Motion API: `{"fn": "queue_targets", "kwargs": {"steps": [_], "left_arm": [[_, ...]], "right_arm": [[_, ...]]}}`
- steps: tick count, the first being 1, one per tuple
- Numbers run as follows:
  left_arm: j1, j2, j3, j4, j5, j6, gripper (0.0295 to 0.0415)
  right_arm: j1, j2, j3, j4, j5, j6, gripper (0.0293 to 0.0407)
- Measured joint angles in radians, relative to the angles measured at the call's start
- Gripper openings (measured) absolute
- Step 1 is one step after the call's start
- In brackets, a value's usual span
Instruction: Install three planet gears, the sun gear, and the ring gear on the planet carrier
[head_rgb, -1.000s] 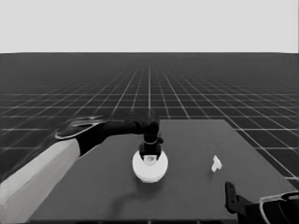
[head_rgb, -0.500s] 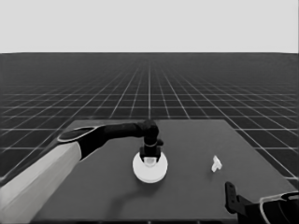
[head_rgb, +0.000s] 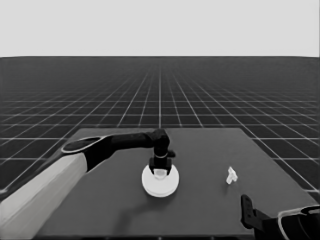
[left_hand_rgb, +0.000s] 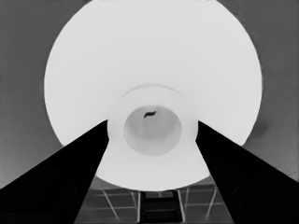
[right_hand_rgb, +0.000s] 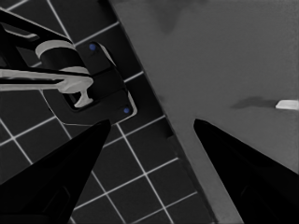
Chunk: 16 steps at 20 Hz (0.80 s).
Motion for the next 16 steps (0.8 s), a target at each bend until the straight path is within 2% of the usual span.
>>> {"fn": "queue_targets", "kwargs": {"steps": [16], "left_arm": [[0.002, 0.0, 0.0, 0.0, 0.0, 0.14, 0.0348]], "right_arm": [[0.0, 0.0, 0.0, 0.0, 0.0, 0.0, 0.0385]]}}
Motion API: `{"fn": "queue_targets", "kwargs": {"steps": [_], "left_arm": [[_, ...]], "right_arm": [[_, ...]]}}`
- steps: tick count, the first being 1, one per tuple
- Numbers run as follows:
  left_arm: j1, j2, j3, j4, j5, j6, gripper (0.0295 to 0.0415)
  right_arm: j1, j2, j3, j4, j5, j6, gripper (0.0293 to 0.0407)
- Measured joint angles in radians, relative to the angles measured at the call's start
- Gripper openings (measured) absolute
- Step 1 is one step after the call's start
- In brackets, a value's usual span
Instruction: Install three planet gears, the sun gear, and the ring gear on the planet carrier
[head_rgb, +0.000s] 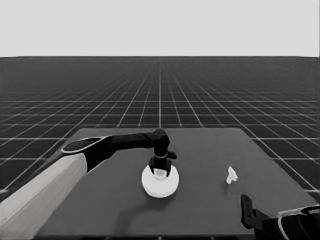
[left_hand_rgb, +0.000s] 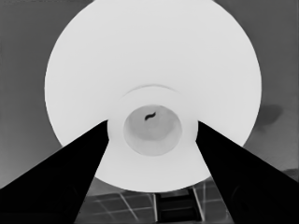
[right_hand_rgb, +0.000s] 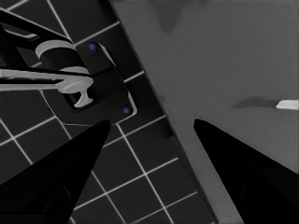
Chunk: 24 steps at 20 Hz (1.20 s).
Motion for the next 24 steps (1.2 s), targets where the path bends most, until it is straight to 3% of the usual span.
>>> {"fn": "queue_targets", "kwargs": {"steps": [24], "left_arm": [[0.0, 0.0, 0.0, 0.0, 0.0, 0.209, 0.0348]], "right_arm": [[0.0, 0.0, 0.0, 0.0, 0.0, 0.0, 0.0385]]}}
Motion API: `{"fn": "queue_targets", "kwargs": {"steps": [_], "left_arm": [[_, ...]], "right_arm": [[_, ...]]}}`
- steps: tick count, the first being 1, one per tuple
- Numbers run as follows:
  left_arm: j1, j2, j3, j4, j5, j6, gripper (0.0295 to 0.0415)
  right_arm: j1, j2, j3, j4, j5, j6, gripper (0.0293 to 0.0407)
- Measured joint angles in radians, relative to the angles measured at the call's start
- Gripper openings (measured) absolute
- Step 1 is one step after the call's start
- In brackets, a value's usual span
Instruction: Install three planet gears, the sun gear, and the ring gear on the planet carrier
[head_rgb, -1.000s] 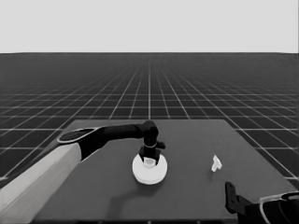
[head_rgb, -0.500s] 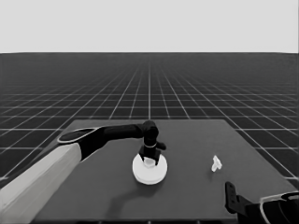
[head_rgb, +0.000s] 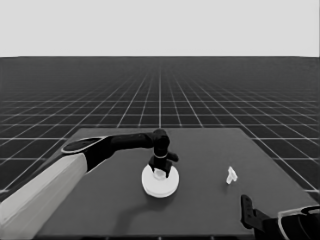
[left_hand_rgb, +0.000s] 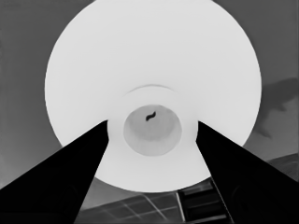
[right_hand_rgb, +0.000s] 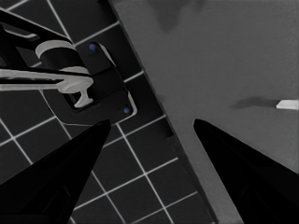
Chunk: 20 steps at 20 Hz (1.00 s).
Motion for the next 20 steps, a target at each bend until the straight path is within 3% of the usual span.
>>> {"fn": "queue_targets", "kwargs": {"steps": [8, 9, 10, 18, 20], "left_arm": [[0.001, 0.0, 0.0, 0.0, 0.0, 0.07, 0.0348], [0.001, 0.0, 0.0, 0.0, 0.0, 0.075, 0.0373], [0.001, 0.0, 0.0, 0.0, 0.0, 0.078, 0.0381], [0.0, 0.0, 0.0, 0.0, 0.0, 0.082, 0.0385], [-0.07, -0.012, 0.042, -0.059, 0.017, -0.283, 0.0386]], "right_arm": [[0.0, 0.0, 0.0, 0.0, 0.0, 0.0, 0.0385], [0.0, 0.0, 0.0, 0.0, 0.0, 0.0, 0.0385], [0.0, 0.0, 0.0, 0.0, 0.0, 0.0, 0.0385], [0.0, 0.0, 0.0, 0.0, 0.0, 0.0, 0.0385], [0.0, 0.0, 0.0, 0.0, 0.0, 0.0, 0.0385]]}}
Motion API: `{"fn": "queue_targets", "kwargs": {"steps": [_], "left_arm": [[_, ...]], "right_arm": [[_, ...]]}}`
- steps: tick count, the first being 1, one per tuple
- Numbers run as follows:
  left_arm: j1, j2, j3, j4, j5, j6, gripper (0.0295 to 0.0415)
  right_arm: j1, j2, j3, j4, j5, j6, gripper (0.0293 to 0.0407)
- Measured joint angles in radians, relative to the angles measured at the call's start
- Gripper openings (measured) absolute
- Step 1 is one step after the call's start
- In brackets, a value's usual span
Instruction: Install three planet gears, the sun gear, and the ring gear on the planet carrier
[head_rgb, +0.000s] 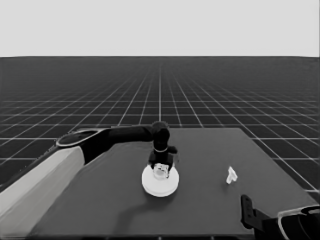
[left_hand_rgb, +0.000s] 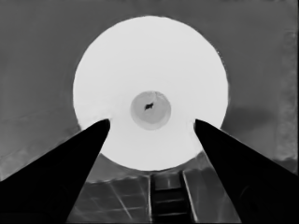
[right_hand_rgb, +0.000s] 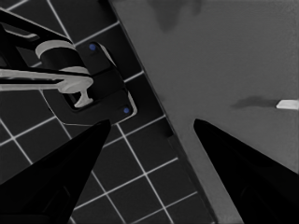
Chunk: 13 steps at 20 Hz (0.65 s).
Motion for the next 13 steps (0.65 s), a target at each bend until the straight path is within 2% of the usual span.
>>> {"fn": "queue_targets", "kwargs": {"steps": [3, 8, 9, 10, 11, 13], "left_arm": [[-0.032, -0.001, 0.009, -0.026, 0.008, -0.152, 0.0385], [-0.039, -0.001, 0.01, -0.032, 0.011, -0.188, 0.0385], [-0.124, -0.268, 0.459, 0.036, -0.336, 0.294, 0.0409], [-0.22, -0.667, 0.811, 0.076, -0.549, 0.771, 0.0414], [-0.276, -0.95, 1.013, 0.1, -0.673, 1.079, 0.0401], [-0.325, -1.201, 1.207, 0.122, -0.789, 1.366, 0.0388]], "right_arm": [[0.0, 0.0, 0.0, 0.0, 0.0, 0.0, 0.0385], [0.0, 0.0, 0.0, 0.0, 0.0, 0.0, 0.0385], [0.304, 0.068, -0.223, 0.435, -0.078, 0.248, 0.0393], [0.432, 0.173, -0.477, 0.576, -0.173, 0.368, 0.0392], [0.46, 0.26, -0.661, 0.613, -0.241, 0.431, 0.0389], [0.469, 0.359, -0.865, 0.633, -0.306, 0.474, 0.0385]]}}
